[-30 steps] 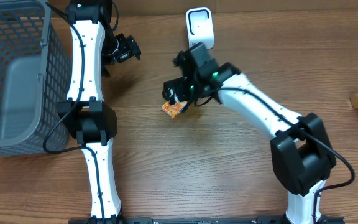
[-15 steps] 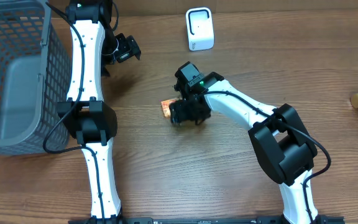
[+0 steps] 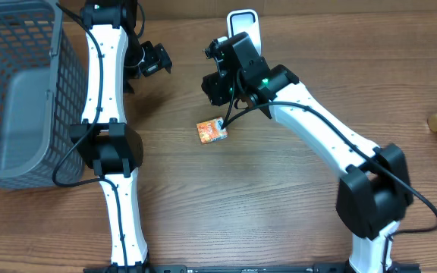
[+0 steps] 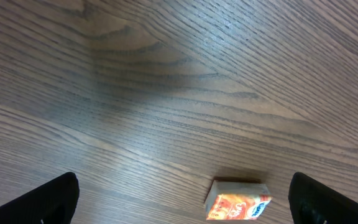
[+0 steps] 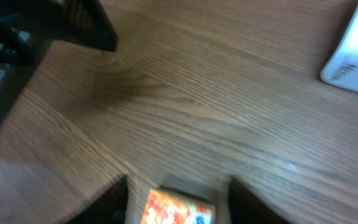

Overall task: Scan the item barcode
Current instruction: 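Reach the right gripper to the small orange box, then grasp the orange box with the right gripper and lift it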

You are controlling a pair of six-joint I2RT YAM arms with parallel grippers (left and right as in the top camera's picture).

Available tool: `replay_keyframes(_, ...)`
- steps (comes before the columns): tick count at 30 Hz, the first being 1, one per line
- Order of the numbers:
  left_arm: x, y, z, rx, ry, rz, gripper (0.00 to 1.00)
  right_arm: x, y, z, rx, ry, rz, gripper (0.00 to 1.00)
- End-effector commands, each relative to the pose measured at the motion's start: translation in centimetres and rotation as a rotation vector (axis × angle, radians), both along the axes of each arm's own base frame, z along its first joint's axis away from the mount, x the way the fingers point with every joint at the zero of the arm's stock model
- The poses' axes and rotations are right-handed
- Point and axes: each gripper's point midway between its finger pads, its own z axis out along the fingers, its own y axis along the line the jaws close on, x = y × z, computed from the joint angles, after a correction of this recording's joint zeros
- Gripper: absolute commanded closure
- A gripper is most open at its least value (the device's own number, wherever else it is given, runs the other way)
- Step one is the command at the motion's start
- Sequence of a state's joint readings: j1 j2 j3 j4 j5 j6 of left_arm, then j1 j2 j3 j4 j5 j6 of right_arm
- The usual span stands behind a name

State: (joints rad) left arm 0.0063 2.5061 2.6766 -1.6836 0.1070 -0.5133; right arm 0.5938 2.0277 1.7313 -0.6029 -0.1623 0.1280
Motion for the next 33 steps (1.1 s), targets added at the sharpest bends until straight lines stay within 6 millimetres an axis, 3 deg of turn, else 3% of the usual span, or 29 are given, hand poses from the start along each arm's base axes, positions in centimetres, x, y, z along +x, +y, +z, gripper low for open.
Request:
replay_keyframes(1,-0.1,-0.2,0.3,0.011,-0.008,-0.026,0.0,-0.2,1.1,-6.6,0.011,0.151,-0.026,0.84)
replay_keyframes(3,-0.1,-0.1,0.4,0.011,-0.008,-0.025,0.0,-0.5,1.2,-8.7,0.01,0.212,-0.052,0.94)
replay_keyframes(7,-0.1,-0.1,0.4,0.011,-0.008,-0.025,0.0,-2.0,0.6,-11.9,-0.032,0.321,-0.064,0.96)
replay_keyframes(12,-0.1,-0.2,0.3,0.011,-0.008,-0.026,0.0,-4.9,-1.4,-13.2,-0.118,0.46,-0.088,0.96)
replay_keyframes(16,-0.1,-0.2,0.4,0.011,-0.008,-0.026,0.0,-7.8,-3.4,-13.0,-0.195,0.57,-0.105,0.96)
replay_keyframes(19,-0.1,-0.2,0.4,0.011,-0.008,-0.026,0.0,-8.4,-3.8,-10.5,-0.19,0.562,-0.103,0.96)
replay_keyframes(22,-0.1,-0.2,0.3,0.011,-0.008,-0.026,0.0,-7.5,-3.3,-7.8,-0.142,0.485,-0.086,0.8)
replay_keyframes(25,-0.1,-0.2,0.3,0.011,-0.008,-0.026,0.0,-6.3,-2.3,-6.9,-0.102,0.416,-0.064,0.32)
replay_keyframes(27,-0.1,-0.2,0.4,0.011,-0.008,-0.026,0.0,-5.5,-1.8,-7.8,-0.093,0.393,-0.05,0.28)
replay_keyframes(33,-0.1,-0.2,0.4,0.011,-0.008,-0.026,0.0,-6.0,-1.3,-10.9,-0.113,0.441,0.006,0.3)
